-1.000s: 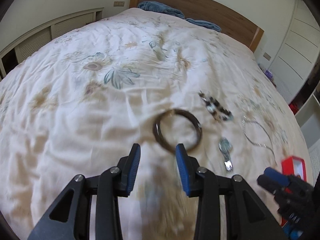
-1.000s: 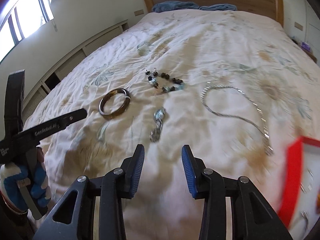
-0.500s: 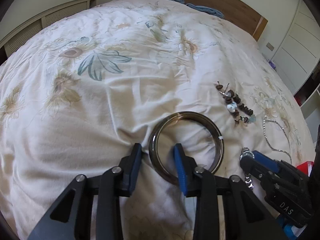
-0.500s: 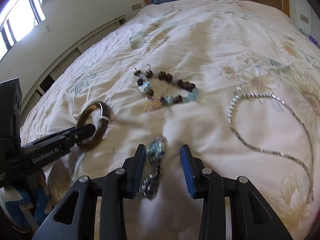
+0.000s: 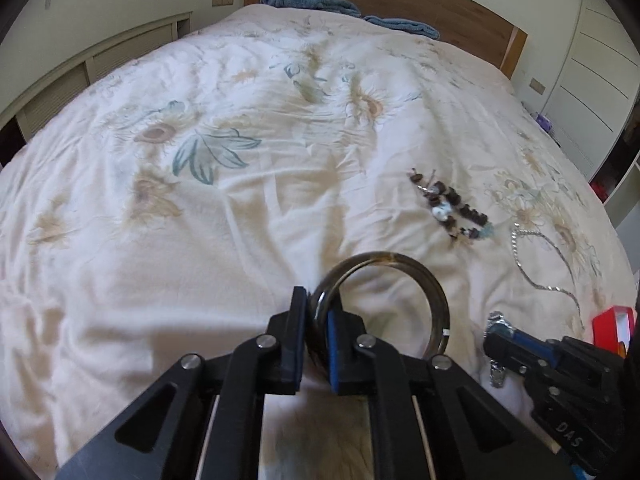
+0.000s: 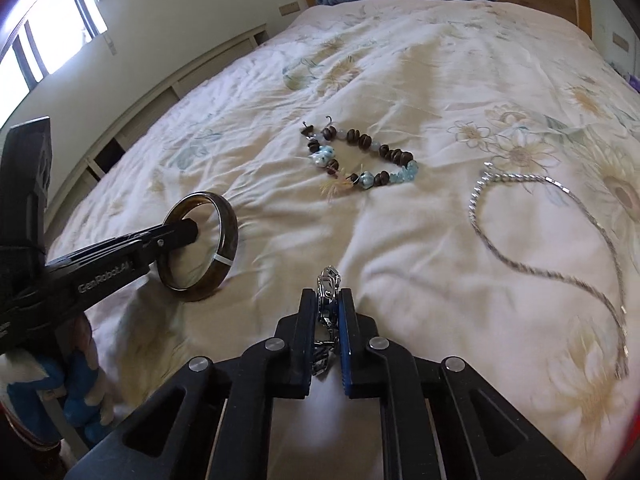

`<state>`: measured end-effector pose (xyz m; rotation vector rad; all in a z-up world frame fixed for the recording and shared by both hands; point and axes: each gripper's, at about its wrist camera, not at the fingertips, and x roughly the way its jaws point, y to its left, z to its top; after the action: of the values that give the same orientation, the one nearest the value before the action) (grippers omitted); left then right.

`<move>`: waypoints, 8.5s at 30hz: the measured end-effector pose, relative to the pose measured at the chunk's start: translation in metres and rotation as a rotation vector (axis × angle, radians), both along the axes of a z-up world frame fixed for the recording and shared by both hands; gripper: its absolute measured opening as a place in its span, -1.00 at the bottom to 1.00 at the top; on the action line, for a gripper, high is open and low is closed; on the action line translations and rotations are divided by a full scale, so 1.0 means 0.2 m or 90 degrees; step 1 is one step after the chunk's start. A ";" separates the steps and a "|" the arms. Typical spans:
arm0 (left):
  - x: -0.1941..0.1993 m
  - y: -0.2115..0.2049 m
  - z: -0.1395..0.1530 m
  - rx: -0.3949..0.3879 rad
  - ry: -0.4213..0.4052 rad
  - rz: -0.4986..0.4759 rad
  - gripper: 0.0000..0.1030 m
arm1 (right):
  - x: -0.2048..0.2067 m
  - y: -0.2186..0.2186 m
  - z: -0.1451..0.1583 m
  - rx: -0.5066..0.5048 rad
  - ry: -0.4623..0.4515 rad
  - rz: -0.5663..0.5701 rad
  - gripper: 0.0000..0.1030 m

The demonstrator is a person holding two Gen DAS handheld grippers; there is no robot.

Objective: Organize jewelry
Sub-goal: 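Carry the bangle and watch into the red box with both tools, then open both tools to release the bangle and watch, then withdraw, then grasp the beaded bracelet with the left tool while the right tool grasps the silver chain, then carry the bracelet and chain over the red box with both tools, then lower the bracelet and chain into the box and open both tools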

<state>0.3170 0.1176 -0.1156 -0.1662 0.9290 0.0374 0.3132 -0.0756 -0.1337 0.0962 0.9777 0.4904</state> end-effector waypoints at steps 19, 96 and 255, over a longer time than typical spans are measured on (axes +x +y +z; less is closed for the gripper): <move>-0.58 -0.33 0.38 0.012 -0.029 -0.051 -0.84 | -0.69 -0.55 0.43 0.024 -0.060 -0.091 -0.79; -1.09 -1.02 0.85 0.041 -0.095 -0.176 -0.41 | -1.30 -1.20 0.93 -0.085 -0.140 -0.244 -0.39; -0.72 -2.02 0.00 -0.045 0.106 -0.349 -0.65 | -0.79 -1.78 0.11 -0.059 0.041 -0.244 -0.57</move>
<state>0.1734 -0.2868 -0.1157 0.0310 1.1168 -0.4962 0.1546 -0.4311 -0.1110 0.2127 1.0139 0.0908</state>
